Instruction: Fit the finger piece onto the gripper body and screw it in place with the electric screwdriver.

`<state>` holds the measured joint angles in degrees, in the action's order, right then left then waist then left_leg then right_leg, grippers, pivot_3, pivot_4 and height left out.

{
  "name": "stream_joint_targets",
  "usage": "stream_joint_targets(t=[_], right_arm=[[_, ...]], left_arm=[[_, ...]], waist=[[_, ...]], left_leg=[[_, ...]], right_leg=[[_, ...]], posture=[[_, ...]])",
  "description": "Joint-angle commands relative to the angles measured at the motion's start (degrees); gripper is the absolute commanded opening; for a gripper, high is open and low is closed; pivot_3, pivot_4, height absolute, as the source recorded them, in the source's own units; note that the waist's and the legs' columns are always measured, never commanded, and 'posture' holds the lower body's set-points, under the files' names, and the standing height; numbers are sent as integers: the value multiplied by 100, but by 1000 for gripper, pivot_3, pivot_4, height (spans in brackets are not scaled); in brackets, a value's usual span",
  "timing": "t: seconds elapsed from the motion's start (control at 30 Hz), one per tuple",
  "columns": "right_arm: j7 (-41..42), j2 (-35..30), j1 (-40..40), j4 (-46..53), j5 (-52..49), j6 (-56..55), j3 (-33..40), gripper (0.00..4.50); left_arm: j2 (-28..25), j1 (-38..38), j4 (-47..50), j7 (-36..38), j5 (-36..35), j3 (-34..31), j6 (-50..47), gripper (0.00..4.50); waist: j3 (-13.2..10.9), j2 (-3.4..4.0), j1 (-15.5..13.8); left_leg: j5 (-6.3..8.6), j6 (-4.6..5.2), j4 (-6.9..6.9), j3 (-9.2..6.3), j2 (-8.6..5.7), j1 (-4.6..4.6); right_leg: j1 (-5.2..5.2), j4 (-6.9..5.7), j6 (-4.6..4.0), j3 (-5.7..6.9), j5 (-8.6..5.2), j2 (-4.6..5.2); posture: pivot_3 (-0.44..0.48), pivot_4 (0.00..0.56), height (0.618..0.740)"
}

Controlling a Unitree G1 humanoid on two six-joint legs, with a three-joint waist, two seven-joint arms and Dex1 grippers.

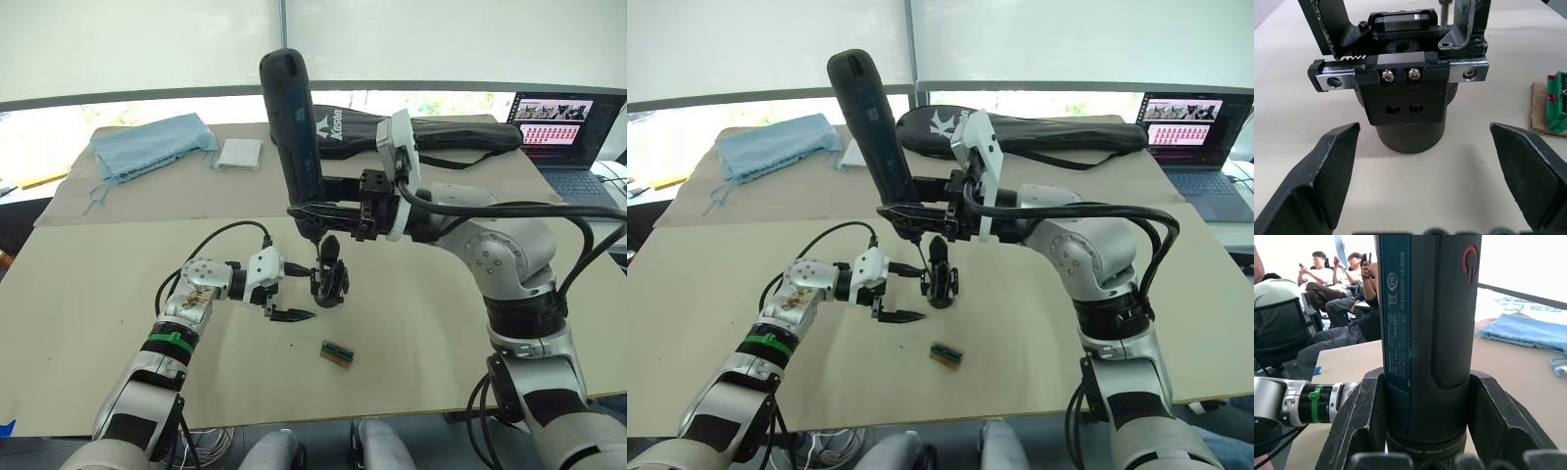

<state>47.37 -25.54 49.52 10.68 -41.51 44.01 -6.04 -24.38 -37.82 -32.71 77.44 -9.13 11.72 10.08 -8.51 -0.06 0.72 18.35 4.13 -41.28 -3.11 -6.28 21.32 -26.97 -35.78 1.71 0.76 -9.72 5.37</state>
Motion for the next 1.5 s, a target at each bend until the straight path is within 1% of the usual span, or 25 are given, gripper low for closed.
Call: stream_joint_targets(t=[0.03, 0.77, 1.5], right_arm=[[89, 57, 82, 218, 33, -294, 192, 1879], [308, 208, 44, 141, 309, -516, 198, 1879], [375, 143, -43, 296, 328, -425, 240, 1879]], left_arm=[[-11, -120, 49, 31, -29, -79, 176, 4500], [12, -114, 116, 44, -35, -55, 199, 4500], [29, -123, 154, 40, -28, -37, 169, 4500]], waist=[[0, 0, 0], [0, 0, 1], [0, 0, 1]], left_leg=[[0, 0, 0, 0, 0, 0], [0, 0, -2, 0, -1, 1], [0, 0, -2, 0, -1, 1]], right_leg=[[-1, 0, 0, 0, 0, 0], [-2, -3, 0, 0, 0, -5], [-2, -3, 0, 1, 0, -6]], posture=[[0, 150, 736], [0, 150, 736], [0, 150, 736]])
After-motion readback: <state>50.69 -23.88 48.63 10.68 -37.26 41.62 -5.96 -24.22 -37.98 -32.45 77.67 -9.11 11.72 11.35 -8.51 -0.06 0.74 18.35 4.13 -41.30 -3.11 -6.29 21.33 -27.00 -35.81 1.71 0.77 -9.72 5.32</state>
